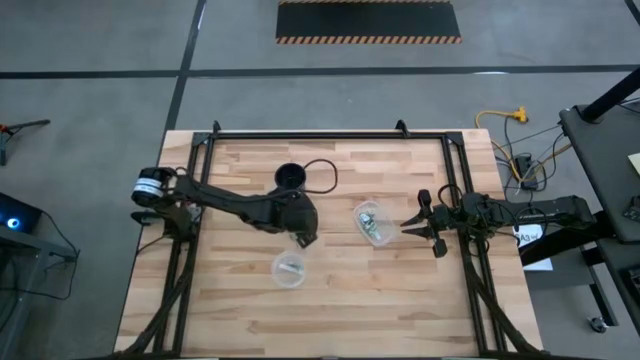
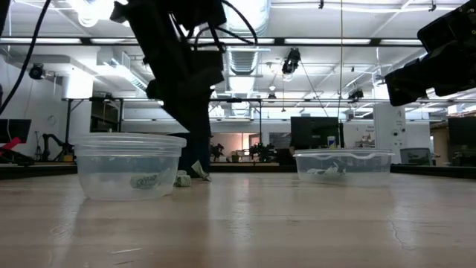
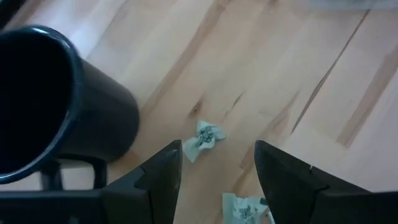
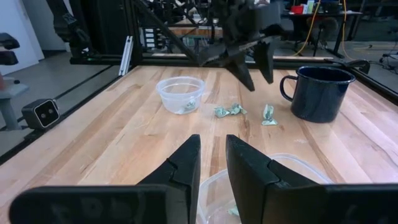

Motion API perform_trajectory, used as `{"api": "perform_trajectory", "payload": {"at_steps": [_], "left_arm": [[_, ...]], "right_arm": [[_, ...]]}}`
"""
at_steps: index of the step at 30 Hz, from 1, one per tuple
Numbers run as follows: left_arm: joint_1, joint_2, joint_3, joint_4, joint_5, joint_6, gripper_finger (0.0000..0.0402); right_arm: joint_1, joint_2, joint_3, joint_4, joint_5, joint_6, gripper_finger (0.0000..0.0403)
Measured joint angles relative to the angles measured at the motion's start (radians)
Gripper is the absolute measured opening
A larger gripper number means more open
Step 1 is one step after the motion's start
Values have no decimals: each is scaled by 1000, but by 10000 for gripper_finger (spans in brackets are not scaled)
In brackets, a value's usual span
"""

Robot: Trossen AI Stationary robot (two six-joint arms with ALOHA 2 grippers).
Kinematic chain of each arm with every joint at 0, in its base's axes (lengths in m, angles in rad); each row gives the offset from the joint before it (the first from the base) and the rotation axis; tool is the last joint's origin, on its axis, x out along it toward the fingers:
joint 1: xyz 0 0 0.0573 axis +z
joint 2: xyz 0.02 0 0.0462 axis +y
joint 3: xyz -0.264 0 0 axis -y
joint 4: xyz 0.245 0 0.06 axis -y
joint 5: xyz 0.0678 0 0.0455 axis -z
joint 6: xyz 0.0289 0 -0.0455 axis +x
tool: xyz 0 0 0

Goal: Pick and place Stevia / Truvia into bins
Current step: Put the white stevia packet into the bottom transparent container

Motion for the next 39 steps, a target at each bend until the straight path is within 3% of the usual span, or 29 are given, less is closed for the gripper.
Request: {"api": "perform_trajectory", "payload": {"at_steps": [7,39], "left_arm": [[41,67,7,0,50,51,183],[97,67,-61,112,124,56,183]], "right_arm": [[0,0,0,0,1,2,68],[0,-1,0,0,0,0,68]]}}
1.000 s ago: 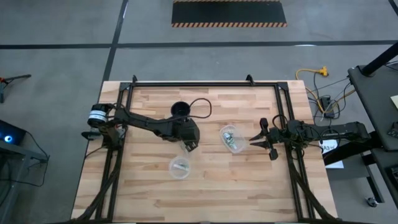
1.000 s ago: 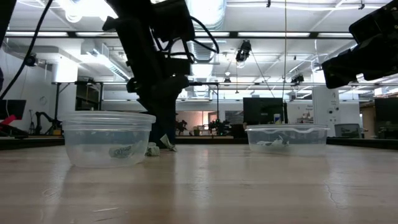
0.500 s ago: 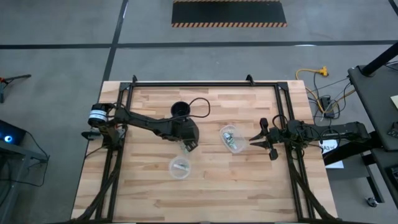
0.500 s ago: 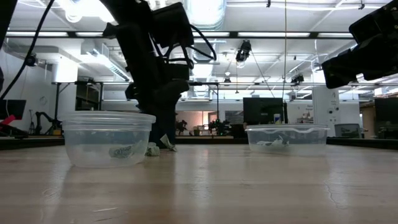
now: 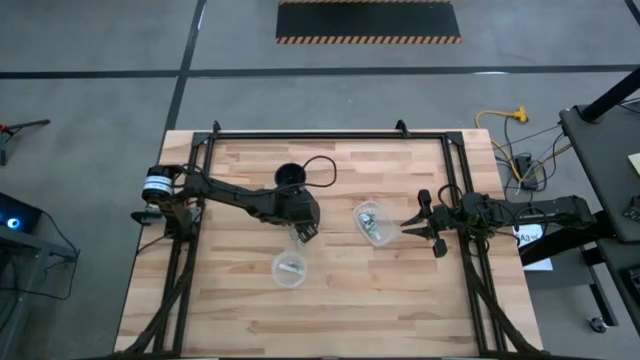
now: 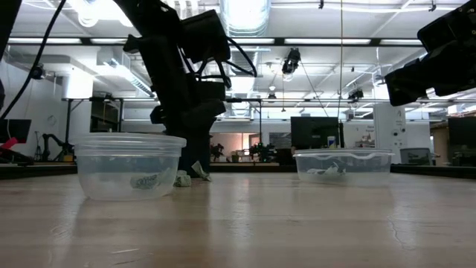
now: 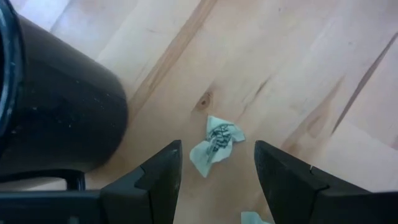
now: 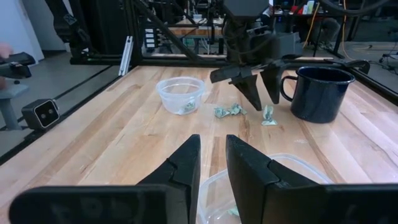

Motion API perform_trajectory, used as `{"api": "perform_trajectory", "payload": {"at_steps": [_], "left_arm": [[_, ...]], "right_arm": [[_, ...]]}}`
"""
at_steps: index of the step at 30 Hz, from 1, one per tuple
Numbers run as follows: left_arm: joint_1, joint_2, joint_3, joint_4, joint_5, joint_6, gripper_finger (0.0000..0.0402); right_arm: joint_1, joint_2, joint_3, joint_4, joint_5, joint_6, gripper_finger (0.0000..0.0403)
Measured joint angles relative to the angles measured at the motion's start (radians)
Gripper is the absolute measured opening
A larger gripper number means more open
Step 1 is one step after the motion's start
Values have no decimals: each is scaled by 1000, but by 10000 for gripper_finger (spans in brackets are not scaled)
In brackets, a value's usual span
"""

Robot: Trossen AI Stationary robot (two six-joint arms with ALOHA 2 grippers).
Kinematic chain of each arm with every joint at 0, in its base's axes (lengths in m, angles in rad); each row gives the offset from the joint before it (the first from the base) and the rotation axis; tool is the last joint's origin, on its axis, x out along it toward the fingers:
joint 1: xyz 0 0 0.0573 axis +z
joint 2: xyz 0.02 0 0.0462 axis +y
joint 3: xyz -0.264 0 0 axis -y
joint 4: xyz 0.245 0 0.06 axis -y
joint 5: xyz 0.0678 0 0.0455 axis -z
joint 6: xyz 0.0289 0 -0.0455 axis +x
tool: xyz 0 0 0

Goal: Pick and place Stevia / Truvia into bins
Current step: Put the white stevia packet into the bottom transparent container

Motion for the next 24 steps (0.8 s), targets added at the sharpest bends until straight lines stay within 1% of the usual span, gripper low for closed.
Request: {"api": "perform_trajectory", "payload": {"at_steps": [6,10,13,19,24], "left_arm": [[2,0,-11,2,7,2,183],[6,0,-34,54,11,19,183],[14,0,-44,77,36,23,183],[34,35,-50,89,38,23,183],[41,90,-26,96,12,49,183]], "right_arm": [[0,0,0,0,0,1,68],[0,0,0,0,0,0,68],[0,0,0,0,0,1,68],[0,0,0,0,0,0,68],[0,2,0,0,-1,0,68]]}}
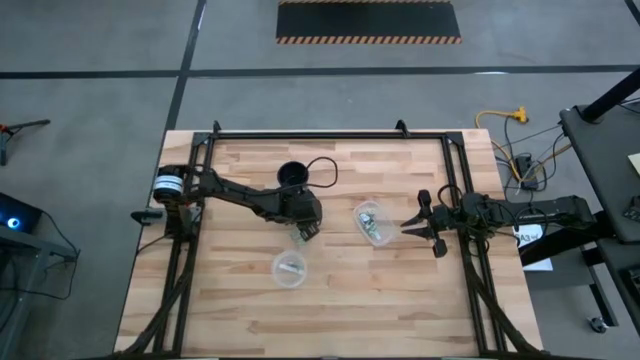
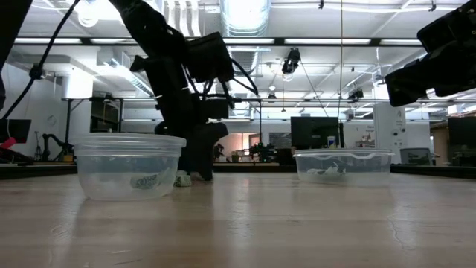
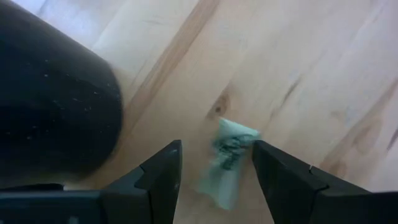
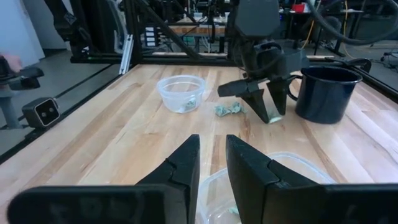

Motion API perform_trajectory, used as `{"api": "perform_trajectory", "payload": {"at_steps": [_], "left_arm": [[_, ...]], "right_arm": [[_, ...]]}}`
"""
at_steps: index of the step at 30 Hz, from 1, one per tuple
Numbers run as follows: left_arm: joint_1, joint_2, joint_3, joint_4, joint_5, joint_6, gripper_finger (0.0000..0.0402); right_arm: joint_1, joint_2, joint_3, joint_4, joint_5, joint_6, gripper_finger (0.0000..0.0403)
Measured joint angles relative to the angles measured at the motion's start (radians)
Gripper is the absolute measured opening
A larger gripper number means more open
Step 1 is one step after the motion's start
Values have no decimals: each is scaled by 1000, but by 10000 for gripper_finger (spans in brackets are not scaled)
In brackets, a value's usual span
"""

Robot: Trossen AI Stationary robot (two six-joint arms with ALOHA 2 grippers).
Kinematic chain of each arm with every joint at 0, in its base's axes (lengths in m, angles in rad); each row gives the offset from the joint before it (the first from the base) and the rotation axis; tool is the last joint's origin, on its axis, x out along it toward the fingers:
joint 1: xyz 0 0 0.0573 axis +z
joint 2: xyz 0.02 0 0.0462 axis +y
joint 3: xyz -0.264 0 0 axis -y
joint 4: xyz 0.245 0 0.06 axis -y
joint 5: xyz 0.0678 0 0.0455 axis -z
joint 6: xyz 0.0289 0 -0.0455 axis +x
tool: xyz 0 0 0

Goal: Pick and place Stevia / Truvia into bins
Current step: Put the white stevia packet into the bottom transparent container

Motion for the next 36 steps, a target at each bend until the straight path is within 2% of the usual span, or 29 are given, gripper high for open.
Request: {"api": "perform_trajectory", "payload": {"at_steps": [16,20,28,36], "left_arm": [[1,24,28,0,15,9,174],[1,25,35,2,30,33,140],[1,27,50,-7,39,77,13],[-1,27,68,-25,54,89,3]], "right_arm": [[0,12,0,-1,1,1,68],[0,12,0,-1,1,2,68],[0,12,0,-1,1,-1,68],[0,12,0,-1,1,-1,68]]}}
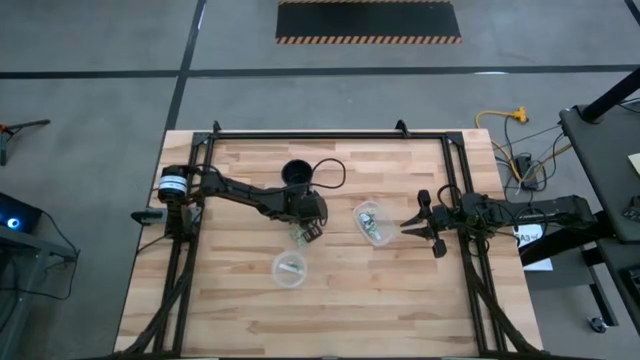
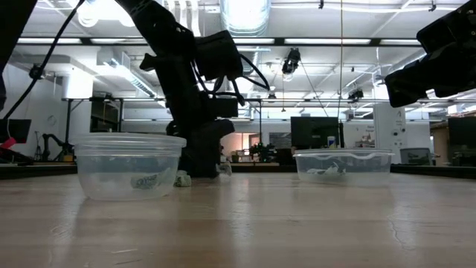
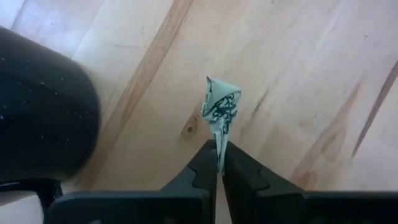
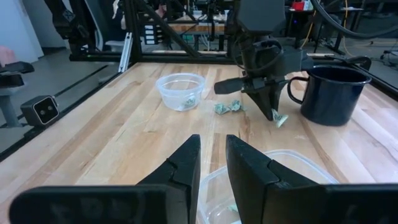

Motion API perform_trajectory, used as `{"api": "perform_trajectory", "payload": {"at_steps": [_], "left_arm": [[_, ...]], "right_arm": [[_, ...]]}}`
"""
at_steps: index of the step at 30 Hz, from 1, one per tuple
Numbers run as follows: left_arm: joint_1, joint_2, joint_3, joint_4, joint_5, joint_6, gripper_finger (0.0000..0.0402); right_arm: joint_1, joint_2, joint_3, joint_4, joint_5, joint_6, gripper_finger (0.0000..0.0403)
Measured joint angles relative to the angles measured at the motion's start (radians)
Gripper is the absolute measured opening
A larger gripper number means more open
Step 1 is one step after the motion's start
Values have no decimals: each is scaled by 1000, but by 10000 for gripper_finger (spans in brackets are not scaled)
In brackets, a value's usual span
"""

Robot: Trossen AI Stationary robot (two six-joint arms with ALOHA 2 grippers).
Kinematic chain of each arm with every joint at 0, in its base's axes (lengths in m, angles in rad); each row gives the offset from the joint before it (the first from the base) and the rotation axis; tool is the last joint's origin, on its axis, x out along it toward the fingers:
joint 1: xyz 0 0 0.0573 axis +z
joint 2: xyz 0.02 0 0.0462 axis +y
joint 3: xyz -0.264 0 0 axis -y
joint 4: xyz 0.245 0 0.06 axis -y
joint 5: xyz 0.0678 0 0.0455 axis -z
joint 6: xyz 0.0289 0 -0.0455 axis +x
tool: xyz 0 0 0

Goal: Pick and place Stevia / Truvia into bins
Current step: Put the white stevia packet into the bottom transparent container

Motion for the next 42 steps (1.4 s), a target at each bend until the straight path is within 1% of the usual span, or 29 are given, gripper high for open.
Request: {"api": "perform_trajectory", "payload": {"at_steps": [5,17,23,29,34,37,42], "left_arm": [[-9,-17,1,-3,12,14,1],[-59,-121,0,-9,15,60,0],[-88,-160,-2,-14,72,89,0],[-122,-195,-2,-40,148,188,0],[-150,-222,-6,-66,153,255,0],[-166,-233,-11,-73,176,282,0],[-197,-248,-13,-88,260,335,0]], "right_arm": [[0,0,0,0,0,0,68],[0,1,0,1,0,1,68],[0,1,0,1,0,2,68],[0,1,0,1,0,2,68],[0,0,0,0,0,1,68],[0,0,0,0,0,2,68],[0,0,0,0,0,2,68]]}}
